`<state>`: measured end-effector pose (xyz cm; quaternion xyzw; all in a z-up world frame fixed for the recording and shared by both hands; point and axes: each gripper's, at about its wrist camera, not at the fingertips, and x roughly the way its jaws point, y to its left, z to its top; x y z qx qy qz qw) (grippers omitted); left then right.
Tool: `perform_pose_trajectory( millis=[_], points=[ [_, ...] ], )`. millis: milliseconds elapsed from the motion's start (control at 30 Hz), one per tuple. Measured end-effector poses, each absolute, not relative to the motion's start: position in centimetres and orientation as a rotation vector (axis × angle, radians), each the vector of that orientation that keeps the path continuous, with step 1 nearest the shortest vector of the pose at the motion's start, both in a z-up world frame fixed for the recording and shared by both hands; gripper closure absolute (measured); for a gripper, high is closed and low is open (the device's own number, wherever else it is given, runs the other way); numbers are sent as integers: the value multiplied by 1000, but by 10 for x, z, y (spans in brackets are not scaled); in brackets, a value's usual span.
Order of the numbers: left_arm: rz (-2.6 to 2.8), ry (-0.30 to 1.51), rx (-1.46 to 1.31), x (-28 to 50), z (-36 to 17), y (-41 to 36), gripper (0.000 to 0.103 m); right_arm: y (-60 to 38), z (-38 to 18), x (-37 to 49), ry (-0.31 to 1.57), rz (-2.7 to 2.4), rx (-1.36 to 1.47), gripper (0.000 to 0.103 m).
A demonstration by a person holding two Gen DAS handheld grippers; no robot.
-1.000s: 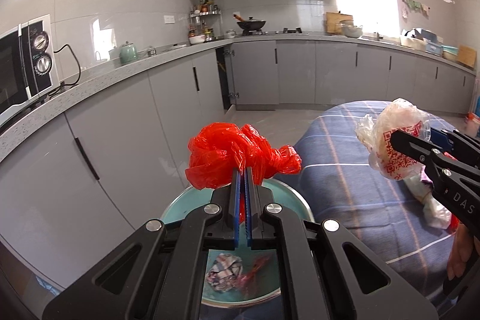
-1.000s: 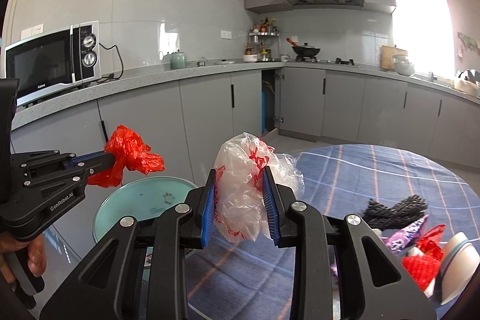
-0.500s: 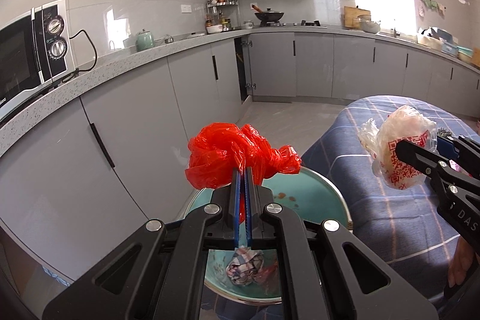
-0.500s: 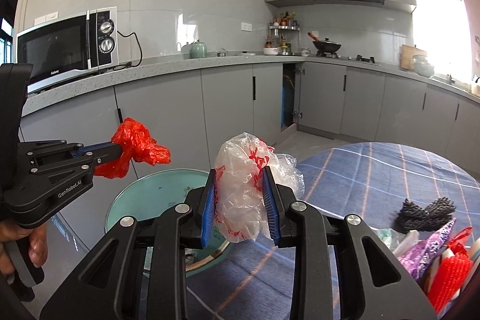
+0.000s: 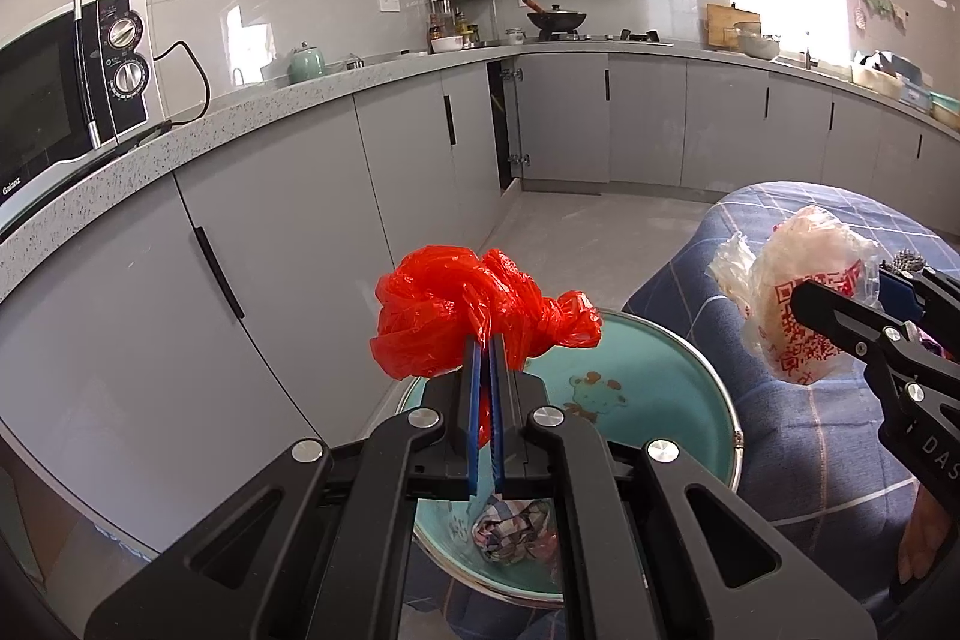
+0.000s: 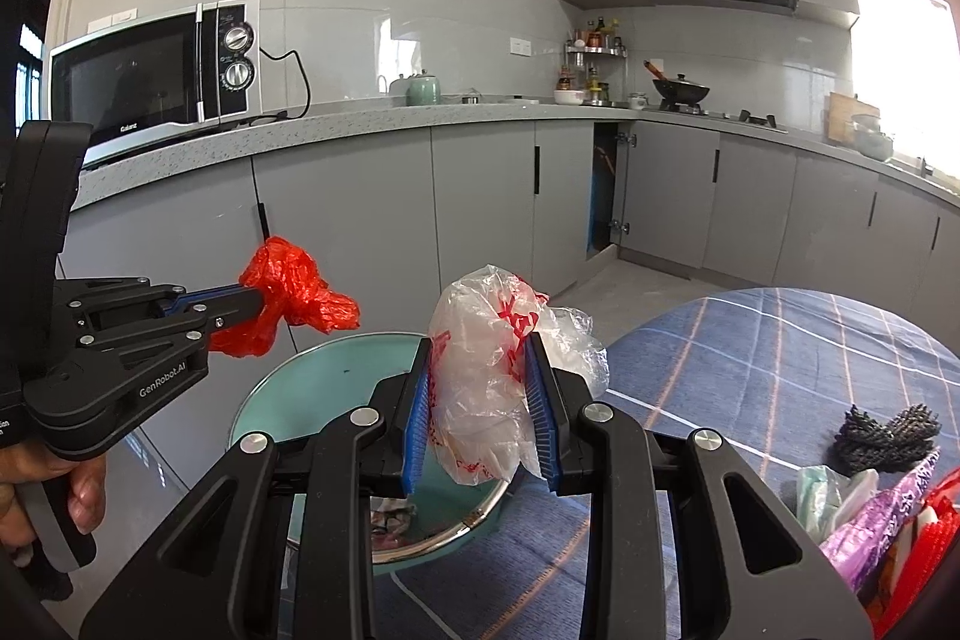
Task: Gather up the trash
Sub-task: 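Carry the red bag with the left tool and clear bag with the right tool over the bin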
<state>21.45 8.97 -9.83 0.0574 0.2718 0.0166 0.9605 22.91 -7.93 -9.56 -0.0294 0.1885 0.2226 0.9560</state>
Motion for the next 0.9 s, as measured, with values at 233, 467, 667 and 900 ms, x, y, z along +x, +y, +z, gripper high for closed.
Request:
perform_pose_trajectory(
  millis=[233,467,667,900],
  points=[
    [39,558,113,215,-102,91,100,-69,-101,232,393,474,-73,73],
    [48,566,105,218,-105,95,99,-63,-106,234,405,491,-82,73],
    [63,568,91,219,-108,100,95,-58,-110,238,414,505,-98,68],
    [66,568,85,217,-110,101,65,-58,-114,237,407,498,-97,49]
  ],
)
